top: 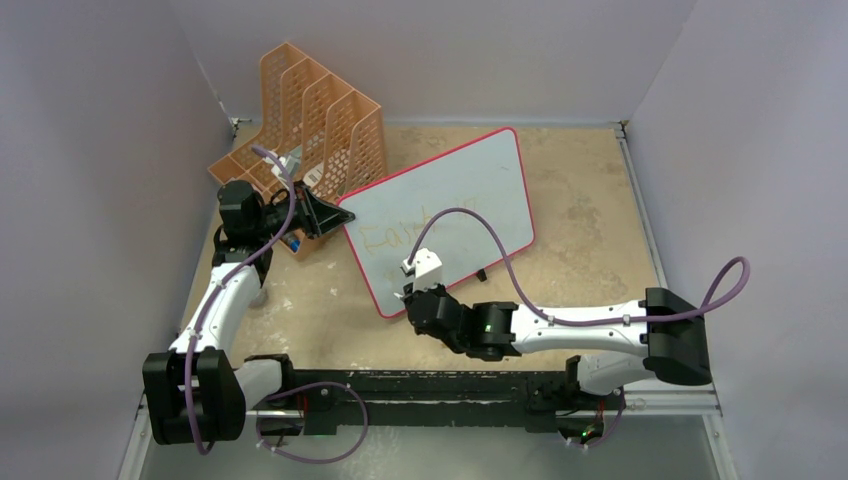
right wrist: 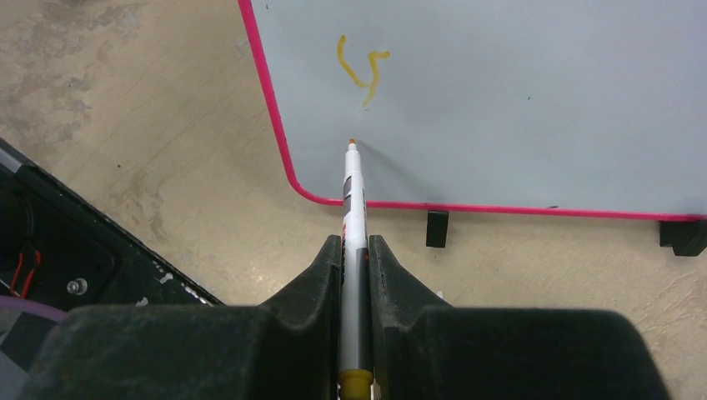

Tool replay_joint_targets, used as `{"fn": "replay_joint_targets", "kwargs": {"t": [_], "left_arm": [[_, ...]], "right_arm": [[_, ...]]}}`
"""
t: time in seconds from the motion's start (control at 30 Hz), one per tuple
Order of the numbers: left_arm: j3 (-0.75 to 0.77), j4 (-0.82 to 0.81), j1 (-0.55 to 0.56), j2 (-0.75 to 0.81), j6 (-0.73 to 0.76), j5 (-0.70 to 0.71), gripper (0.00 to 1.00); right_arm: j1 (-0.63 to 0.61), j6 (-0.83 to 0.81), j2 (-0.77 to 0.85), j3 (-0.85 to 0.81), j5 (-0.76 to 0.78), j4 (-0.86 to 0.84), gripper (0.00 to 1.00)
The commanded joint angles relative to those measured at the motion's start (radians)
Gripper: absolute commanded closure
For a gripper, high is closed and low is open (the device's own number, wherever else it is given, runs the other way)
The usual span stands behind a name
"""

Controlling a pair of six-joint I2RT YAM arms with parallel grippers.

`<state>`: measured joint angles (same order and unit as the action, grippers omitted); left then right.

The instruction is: Write a sentence on the whiteboard

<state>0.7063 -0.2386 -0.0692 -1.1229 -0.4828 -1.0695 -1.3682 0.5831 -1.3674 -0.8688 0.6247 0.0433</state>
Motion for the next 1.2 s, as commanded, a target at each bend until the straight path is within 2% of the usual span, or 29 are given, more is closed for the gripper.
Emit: {"fn": "replay_joint_targets", "kwargs": {"t": [0.0,0.43,0.73,1.17], "left_arm": [[0.009,-0.064,-0.009,0.014,0.067,0.058,1.0],[0.007,-0.065,-0.009,0.012,0.066,0.055,1.0],[0.007,-0.065,-0.009,0.012,0.066,0.053,1.0],[0.009,-0.067,-0.009,0.011,0.066,0.048,1.0]], "right_arm": [[-0.008,0.022,0.026,-0.002,0.007,0.013,1.0],[-0.002,0.043,0.114,0.013,0.149,-0.017,1.0],[0.001,0.018,0.071,0.007,0.118,-0.073,1.0],[0.038,0.036,0.056,0.01,0.155,-0.086,1.0]]}}
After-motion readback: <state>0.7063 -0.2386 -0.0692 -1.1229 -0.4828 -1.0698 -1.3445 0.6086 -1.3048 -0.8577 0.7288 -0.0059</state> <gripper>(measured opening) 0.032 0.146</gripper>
